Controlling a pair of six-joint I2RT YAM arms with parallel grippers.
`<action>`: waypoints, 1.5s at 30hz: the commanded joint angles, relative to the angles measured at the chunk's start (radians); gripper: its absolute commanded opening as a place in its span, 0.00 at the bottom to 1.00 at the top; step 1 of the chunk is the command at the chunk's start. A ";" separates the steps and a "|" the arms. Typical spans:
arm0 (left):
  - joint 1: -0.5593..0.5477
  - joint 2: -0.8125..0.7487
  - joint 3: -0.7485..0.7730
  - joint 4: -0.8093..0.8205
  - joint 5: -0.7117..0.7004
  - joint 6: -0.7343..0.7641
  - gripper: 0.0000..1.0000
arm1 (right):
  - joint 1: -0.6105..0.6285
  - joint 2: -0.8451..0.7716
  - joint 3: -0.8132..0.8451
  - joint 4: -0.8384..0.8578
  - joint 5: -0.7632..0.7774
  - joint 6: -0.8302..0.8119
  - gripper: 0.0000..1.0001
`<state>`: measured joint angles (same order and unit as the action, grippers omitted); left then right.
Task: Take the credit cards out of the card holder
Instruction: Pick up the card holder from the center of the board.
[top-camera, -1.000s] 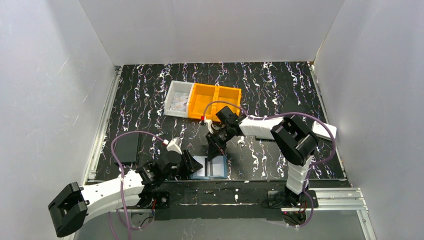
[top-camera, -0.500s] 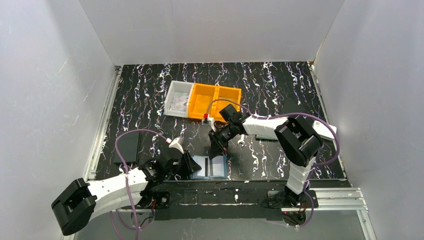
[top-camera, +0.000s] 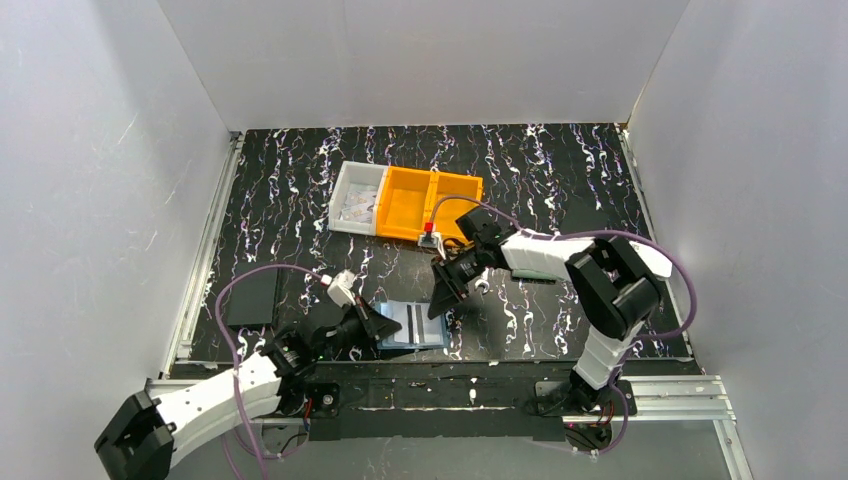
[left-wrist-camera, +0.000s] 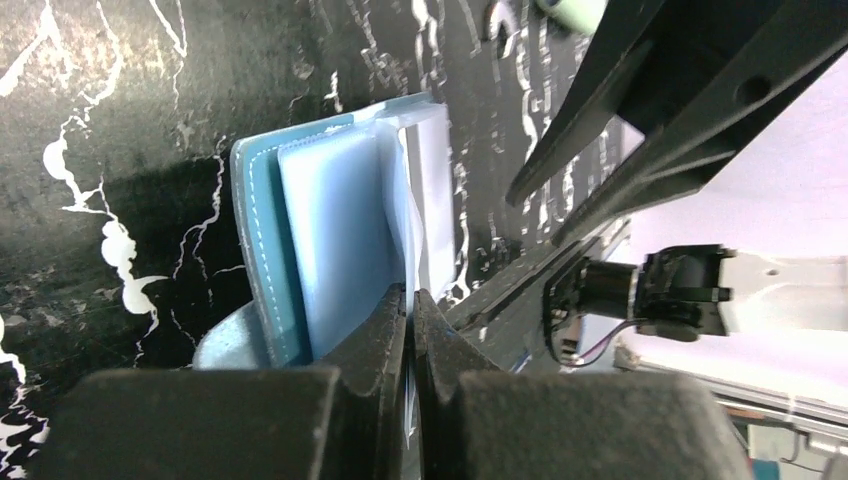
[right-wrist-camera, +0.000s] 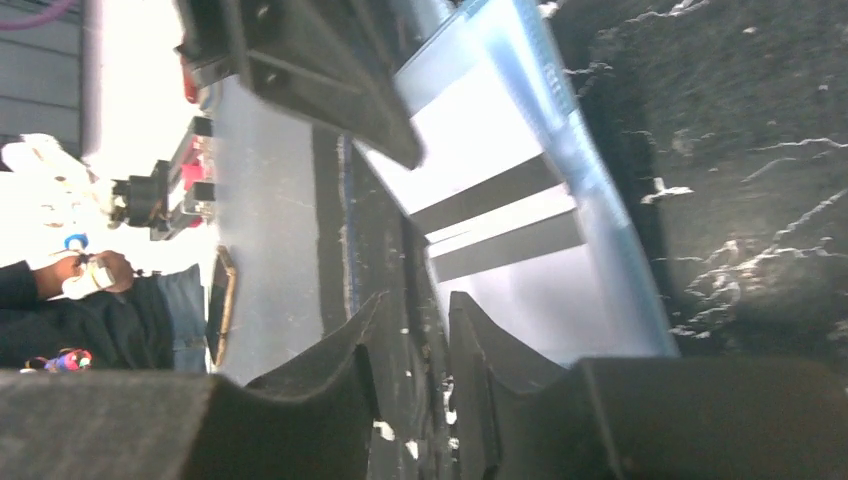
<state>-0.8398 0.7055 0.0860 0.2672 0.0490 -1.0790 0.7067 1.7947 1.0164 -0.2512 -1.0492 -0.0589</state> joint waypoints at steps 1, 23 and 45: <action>0.017 -0.131 -0.039 0.082 -0.009 -0.032 0.00 | -0.007 -0.120 -0.066 0.106 -0.167 0.006 0.40; 0.020 -0.048 -0.053 0.479 0.015 -0.061 0.00 | -0.052 -0.146 -0.160 0.502 -0.178 0.430 0.51; 0.020 0.105 -0.075 0.666 0.000 -0.087 0.00 | -0.085 -0.156 -0.191 0.681 -0.197 0.606 0.01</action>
<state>-0.8219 0.8104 0.0200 0.8684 0.0685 -1.1637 0.6228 1.6752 0.8204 0.3595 -1.2175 0.5339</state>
